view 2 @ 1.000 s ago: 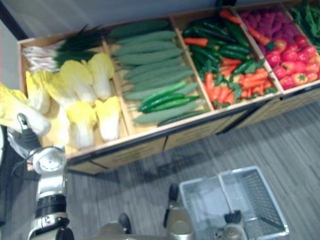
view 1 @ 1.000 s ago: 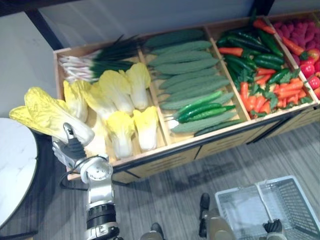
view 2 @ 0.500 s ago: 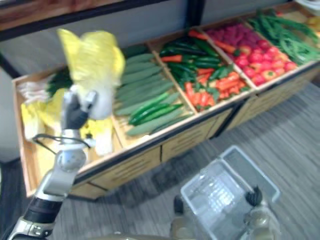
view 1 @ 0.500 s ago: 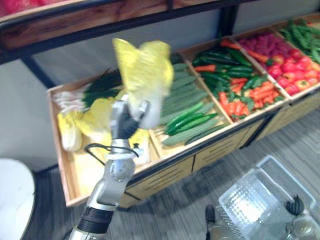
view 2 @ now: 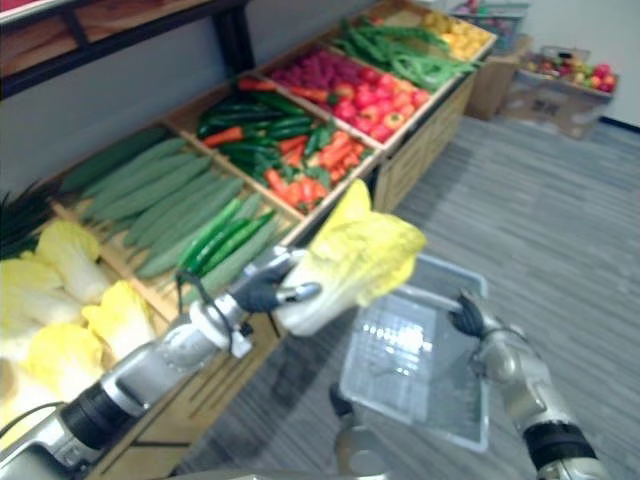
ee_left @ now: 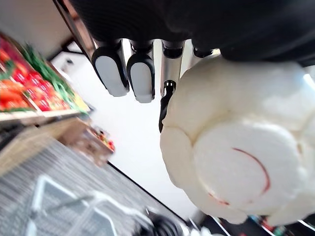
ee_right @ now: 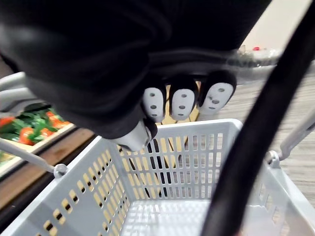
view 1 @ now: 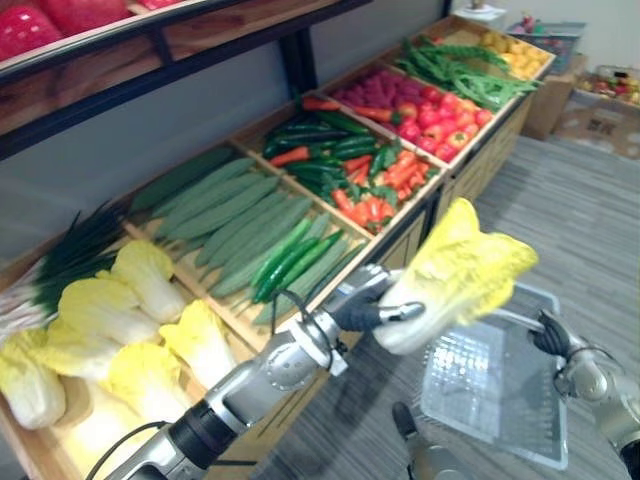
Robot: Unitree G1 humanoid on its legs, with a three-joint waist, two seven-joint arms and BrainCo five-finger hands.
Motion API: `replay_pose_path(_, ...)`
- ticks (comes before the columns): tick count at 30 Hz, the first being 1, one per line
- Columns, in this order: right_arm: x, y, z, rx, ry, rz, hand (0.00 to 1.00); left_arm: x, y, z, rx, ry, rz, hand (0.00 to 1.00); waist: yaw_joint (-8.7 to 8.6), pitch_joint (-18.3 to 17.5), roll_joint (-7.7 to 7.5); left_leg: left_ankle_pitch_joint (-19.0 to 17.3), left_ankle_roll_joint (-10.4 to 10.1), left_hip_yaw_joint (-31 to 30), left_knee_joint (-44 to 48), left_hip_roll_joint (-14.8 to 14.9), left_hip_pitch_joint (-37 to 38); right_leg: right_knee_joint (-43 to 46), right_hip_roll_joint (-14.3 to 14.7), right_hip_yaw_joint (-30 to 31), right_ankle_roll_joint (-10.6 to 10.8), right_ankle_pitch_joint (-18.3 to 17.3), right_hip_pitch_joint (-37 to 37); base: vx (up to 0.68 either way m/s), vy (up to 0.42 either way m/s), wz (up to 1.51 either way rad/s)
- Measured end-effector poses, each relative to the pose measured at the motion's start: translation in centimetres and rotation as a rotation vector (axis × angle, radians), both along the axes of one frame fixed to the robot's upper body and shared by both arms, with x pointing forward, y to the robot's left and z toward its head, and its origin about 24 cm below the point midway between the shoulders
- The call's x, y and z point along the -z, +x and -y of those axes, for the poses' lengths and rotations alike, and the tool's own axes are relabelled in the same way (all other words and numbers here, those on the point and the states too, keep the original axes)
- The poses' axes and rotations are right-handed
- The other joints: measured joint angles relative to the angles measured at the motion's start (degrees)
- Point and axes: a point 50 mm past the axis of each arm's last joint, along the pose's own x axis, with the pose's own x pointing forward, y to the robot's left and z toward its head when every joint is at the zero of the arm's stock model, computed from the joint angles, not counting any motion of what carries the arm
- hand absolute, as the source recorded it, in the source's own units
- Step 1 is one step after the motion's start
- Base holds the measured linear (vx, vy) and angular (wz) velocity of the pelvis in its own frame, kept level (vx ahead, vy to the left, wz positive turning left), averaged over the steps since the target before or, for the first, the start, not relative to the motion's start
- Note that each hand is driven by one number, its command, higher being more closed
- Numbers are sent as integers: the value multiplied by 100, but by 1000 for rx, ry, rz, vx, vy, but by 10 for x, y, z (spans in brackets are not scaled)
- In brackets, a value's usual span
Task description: Pick vegetable in the basket
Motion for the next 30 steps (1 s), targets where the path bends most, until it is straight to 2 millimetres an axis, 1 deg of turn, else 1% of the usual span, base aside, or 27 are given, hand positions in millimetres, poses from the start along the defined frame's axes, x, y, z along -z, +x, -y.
replay_pose_path(3,-14,12,-21,-107,-1,36,100,1,-9,17,129,26,-37,100,-2,-60,67,-78,-107,266,161,129,23,73,174,138,0,0,-85,75,1,-34)
replay_pose_path(5,-18,17,-29,-146,-1,46,100,4,-13,23,182,41,-68,100,16,-79,96,-118,-153,412,258,220,62,101,274,208,0,0,-100,75,-5,-29)
replay_pose_path(9,-25,19,-39,-193,17,49,100,11,-21,31,248,76,-103,100,40,-86,106,-177,-243,577,412,353,114,130,412,294,-1,0,-102,62,-7,-22)
replay_pose_path(12,-31,20,-48,-254,13,45,100,22,-28,38,297,116,-145,100,-11,-196,104,-196,-270,702,437,373,111,170,484,377,-1,-2,-172,58,7,-18)
replay_pose_path(14,-31,20,-52,-280,14,31,100,34,-25,39,292,161,-173,100,-83,-267,95,-206,-286,744,458,388,131,183,515,406,-1,-2,-172,61,16,-10)
replay_pose_path(16,-32,20,-57,-302,29,29,100,43,-22,39,278,200,-191,100,-76,-287,88,-239,-323,868,521,416,194,226,590,509,-1,-2,-169,50,23,-26)
replay_pose_path(21,-33,18,-64,-340,61,6,100,72,-19,42,257,339,-211,100,-213,-425,47,-250,-341,971,555,419,206,226,636,612,0,-4,-193,57,26,-13)
replay_pose_path(26,-34,18,-69,-370,78,4,100,89,-13,47,213,392,-240,100,-244,-441,40,-263,-358,1030,597,435,194,262,678,665,1,-7,-247,59,18,-8)
replay_pose_path(27,-34,18,-69,-370,85,3,100,93,-10,48,192,413,-240,100,-245,-438,36,-291,-353,1057,617,449,193,270,679,653,-42,-67,-258,66,14,-3)
replay_pose_path(30,-38,21,-73,-388,95,-1,100,105,-2,48,133,456,-253,100,-269,-436,33,-300,-352,1090,619,450,200,269,683,654,-49,-71,-264,76,28,-3)
